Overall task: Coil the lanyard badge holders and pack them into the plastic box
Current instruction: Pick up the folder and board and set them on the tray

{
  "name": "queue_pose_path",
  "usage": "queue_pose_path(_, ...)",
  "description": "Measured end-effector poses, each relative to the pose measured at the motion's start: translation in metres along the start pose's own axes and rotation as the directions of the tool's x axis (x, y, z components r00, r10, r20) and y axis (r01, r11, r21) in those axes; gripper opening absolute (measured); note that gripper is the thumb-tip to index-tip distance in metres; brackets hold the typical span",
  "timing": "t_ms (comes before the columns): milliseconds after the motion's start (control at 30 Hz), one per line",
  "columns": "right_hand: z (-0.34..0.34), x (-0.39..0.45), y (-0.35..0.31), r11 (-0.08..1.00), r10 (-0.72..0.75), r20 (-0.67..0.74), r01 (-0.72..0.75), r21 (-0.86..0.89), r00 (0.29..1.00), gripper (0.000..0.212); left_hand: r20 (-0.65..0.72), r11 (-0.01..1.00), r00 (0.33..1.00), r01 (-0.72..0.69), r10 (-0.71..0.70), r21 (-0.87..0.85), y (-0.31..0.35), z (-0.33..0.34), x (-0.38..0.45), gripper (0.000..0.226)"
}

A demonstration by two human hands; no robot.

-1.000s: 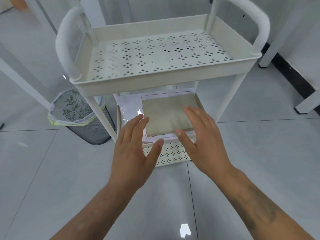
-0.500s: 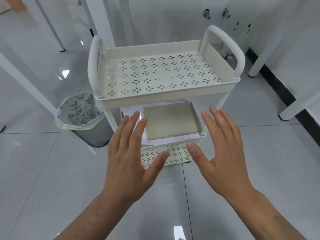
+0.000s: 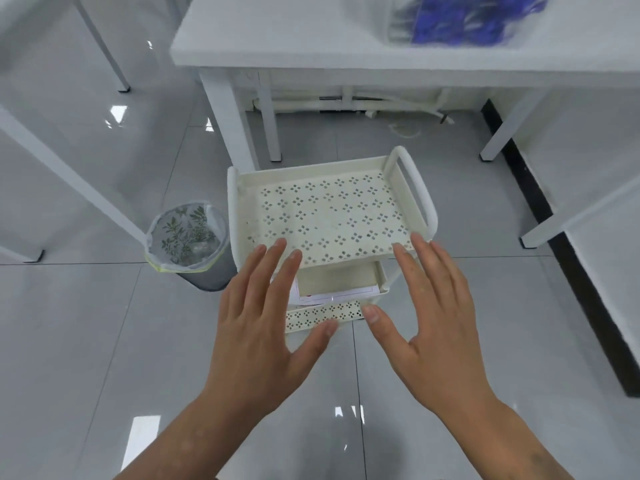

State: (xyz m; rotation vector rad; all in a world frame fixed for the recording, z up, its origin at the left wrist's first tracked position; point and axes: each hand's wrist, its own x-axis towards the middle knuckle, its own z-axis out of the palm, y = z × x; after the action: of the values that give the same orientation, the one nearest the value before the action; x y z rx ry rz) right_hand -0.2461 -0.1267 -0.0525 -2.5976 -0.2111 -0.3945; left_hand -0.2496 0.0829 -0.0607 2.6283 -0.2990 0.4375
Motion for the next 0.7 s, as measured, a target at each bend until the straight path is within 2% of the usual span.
queue_pose_path(300, -0.147, 0.05, -0.089, 0.996, 0.087, 0.166, -0.087, -0.007, 0.982, 0.071, 0.192, 0.992, 0.974, 0.126, -0.121, -0.016, 0.058, -0.154, 0.066, 0.081)
queue_pose_path(433, -0.192, 0.071, -0.126, 0.994, 0.108, 0.179, -0.109, -0.004, 0.978, 0.072, 0.213, 0.986, 0.965, 0.164, -0.152, -0.041, 0.069, -0.211, 0.088, 0.081)
queue_pose_path(700, -0.243, 0.09, -0.174, 0.991, 0.136, 0.16, -0.135, -0.016, 0.978, 0.071, 0.205, 0.983, 0.965, 0.176, -0.162, -0.054, 0.073, -0.279, 0.11, 0.081)
